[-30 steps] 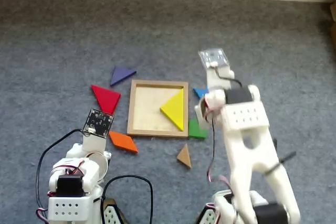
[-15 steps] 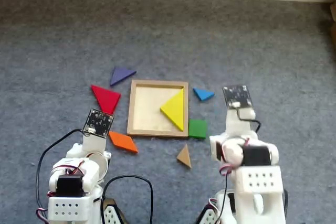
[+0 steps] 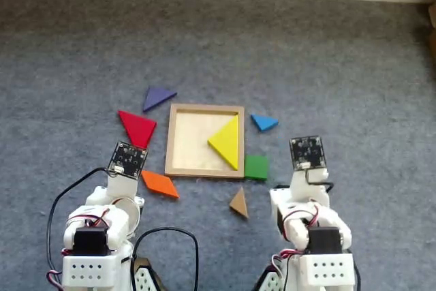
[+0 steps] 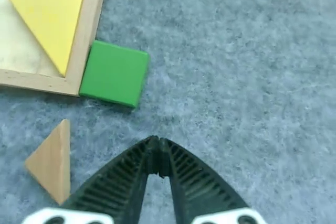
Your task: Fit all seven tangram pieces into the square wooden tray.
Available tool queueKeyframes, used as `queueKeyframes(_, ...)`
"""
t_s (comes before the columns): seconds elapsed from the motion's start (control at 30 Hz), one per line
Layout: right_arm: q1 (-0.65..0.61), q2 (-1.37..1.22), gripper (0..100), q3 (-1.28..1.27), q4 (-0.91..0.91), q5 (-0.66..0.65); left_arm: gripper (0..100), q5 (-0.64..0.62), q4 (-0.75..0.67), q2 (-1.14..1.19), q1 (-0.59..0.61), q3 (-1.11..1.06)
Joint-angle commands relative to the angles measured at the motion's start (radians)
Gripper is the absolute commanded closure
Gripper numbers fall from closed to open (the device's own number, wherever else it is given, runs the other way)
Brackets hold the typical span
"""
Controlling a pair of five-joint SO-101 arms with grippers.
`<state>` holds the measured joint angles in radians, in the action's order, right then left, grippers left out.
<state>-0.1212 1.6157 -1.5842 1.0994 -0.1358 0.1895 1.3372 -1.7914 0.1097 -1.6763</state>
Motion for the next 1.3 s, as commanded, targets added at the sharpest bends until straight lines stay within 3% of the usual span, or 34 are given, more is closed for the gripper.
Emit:
queueKeyframes(0.0,0.008,0.113,97.5,-0.054,-0.035,-0.006,99,-0.005,0.011,-0.025,-0.005,-0.012)
queueKeyframes(0.3,0.008,0.216,97.5,-0.179,-0.041,-0.006,99,0.008,0.009,-0.025,0.139,0.266)
queueKeyframes(0.43,0.004,0.219,97.5,-0.185,-0.041,-0.006,93,0.184,0.015,-0.018,0.13,0.351)
queueKeyframes(0.57,0.004,0.217,97.5,-0.185,-0.035,-0.009,83,0.103,0.011,-0.016,0.131,0.389)
queueKeyframes(0.8,0.004,0.214,97.5,-0.185,-0.033,-0.012,78,0.043,-0.009,0.016,0.13,0.424)
queueKeyframes(1.1,0.004,0.214,97.5,-0.185,-0.033,-0.012,77,0.018,-0.143,0.598,0.128,0.627)
queueKeyframes(1.27,0.004,0.214,97.5,-0.185,-0.033,-0.012,68,-0.117,-0.169,1.026,0.13,0.849)
